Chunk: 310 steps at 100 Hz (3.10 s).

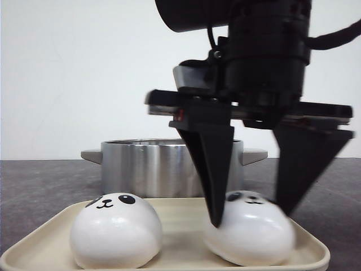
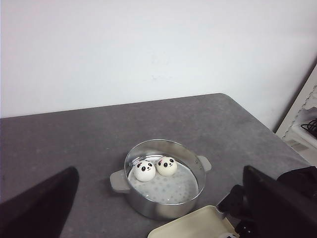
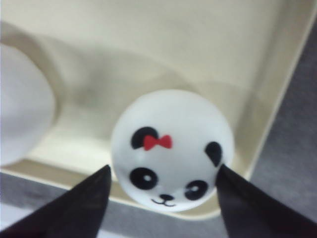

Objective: Steam buns
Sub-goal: 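Lower the right gripper onto the nearer bun on its side and grasp, then lift the bun with the right gripper and carry it over the pot, then lower the bun into the pot and open the right gripper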

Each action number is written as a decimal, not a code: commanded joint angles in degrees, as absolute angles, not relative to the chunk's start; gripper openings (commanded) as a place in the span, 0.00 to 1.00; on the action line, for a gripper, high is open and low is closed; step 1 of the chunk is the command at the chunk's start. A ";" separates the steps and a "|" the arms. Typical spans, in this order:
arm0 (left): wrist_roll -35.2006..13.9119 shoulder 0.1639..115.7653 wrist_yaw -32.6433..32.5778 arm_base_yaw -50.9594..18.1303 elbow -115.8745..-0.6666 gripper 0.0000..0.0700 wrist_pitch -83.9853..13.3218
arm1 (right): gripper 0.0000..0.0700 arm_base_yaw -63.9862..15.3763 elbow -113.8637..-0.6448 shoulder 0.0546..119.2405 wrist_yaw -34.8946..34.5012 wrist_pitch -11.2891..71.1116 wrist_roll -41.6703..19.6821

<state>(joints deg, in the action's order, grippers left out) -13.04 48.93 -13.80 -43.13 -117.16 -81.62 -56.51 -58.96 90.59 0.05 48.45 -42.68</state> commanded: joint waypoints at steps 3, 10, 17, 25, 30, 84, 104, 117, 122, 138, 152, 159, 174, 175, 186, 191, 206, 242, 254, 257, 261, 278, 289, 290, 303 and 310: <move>-13.08 49.01 -14.15 -43.46 -118.43 0.97 -83.96 | 0.08 -57.12 -59.40 92.16 -0.23 46.96 -43.42; -12.80 49.01 -14.17 -43.46 -118.43 0.97 -83.99 | 0.01 -57.12 -59.40 92.16 -0.25 46.11 -43.00; -12.47 49.01 -14.17 -43.46 -118.43 0.97 -83.96 | 0.01 -57.12 -59.37 92.16 -0.25 45.78 -42.70; -12.16 49.01 -14.31 -43.46 -118.43 0.97 -83.96 | 0.01 -57.14 -59.35 92.16 -0.21 45.63 -42.65; -11.99 49.01 -14.98 -43.46 -118.43 0.97 -83.96 | 0.01 -57.14 -59.35 92.16 -0.01 45.54 -42.65; -11.46 49.01 -15.51 -43.46 -118.43 0.97 -83.96 | 0.01 -61.25 -61.30 75.75 4.34 36.18 -41.15; -11.33 49.04 -17.19 -43.46 -118.43 0.97 -83.94 | 0.01 -61.45 -69.04 68.05 12.16 32.60 -37.08; -11.18 49.06 -17.45 -43.48 -118.43 0.97 -83.85 | 0.01 -54.63 -77.41 69.87 9.13 37.06 -31.33; -11.18 49.08 -17.69 -43.48 -118.43 0.97 -83.72 | 0.01 -51.81 -80.86 71.72 7.94 39.59 -29.17; -11.20 49.08 -17.76 -43.48 -118.43 0.97 -83.57 | 0.01 -45.69 -92.44 80.79 6.63 48.40 -24.62; -11.49 49.06 -17.54 -43.46 -118.43 0.97 -83.59 | 0.01 -42.83 -100.40 90.02 5.96 54.89 -22.90; -11.64 49.06 -17.54 -43.46 -118.43 0.97 -83.59 | 0.01 -41.82 -102.78 94.65 5.76 56.99 -22.22; -11.64 49.04 -17.52 -43.46 -118.43 0.97 -83.59 | 0.01 -39.33 -103.44 102.78 2.79 58.24 -22.44; -11.64 49.04 -17.52 -43.46 -118.43 0.97 -83.59 | 0.01 -39.05 -103.44 103.55 2.48 58.52 -22.65; -11.64 48.97 -17.54 -43.46 -118.43 0.97 -83.59 | 0.01 -37.60 -103.44 108.27 0.82 60.10 -23.59; -11.66 48.93 -17.54 -43.46 -118.43 0.97 -83.59 | 0.01 -37.15 -103.44 109.86 0.84 60.31 -23.57; -11.92 48.93 -17.54 -43.46 -118.43 0.97 -83.59 | 0.01 -36.42 -103.44 112.51 0.69 59.57 -23.55; -12.12 48.93 -17.56 -43.46 -118.43 0.97 -83.59 | 0.01 -35.75 -103.44 117.67 -3.22 59.09 -24.73; -12.12 48.93 -17.56 -43.46 -118.43 0.97 -83.59 | 0.01 -35.62 -103.44 118.41 -2.96 58.24 -25.76; -12.12 48.93 -17.56 -43.46 -118.43 0.97 -83.59 | 0.01 -35.33 -103.44 118.54 -3.01 57.98 -26.00; -12.14 48.93 -17.56 -43.46 -118.43 0.97 -83.59 | 0.01 -35.22 -103.44 118.85 -2.96 57.69 -26.48; -12.27 48.93 -17.56 -43.46 -118.43 0.97 -83.59 | 0.01 -34.94 -103.44 119.68 -3.01 57.65 -27.05; -12.32 48.93 -17.56 -43.46 -118.43 0.97 -83.59 | 0.01 -35.00 -103.44 120.22 -3.05 57.84 -27.05; -12.32 48.93 -17.56 -43.46 -118.43 0.97 -83.59 | 0.01 -35.00 -103.44 120.25 -3.03 57.89 -27.05; -12.40 48.93 -17.56 -43.46 -118.43 0.97 -83.59 | 0.01 -35.00 -103.44 120.36 -3.01 57.65 -27.03; -12.69 48.93 -17.54 -43.46 -118.43 0.97 -83.59 | 0.01 -35.00 -103.44 120.36 -3.01 57.52 -27.05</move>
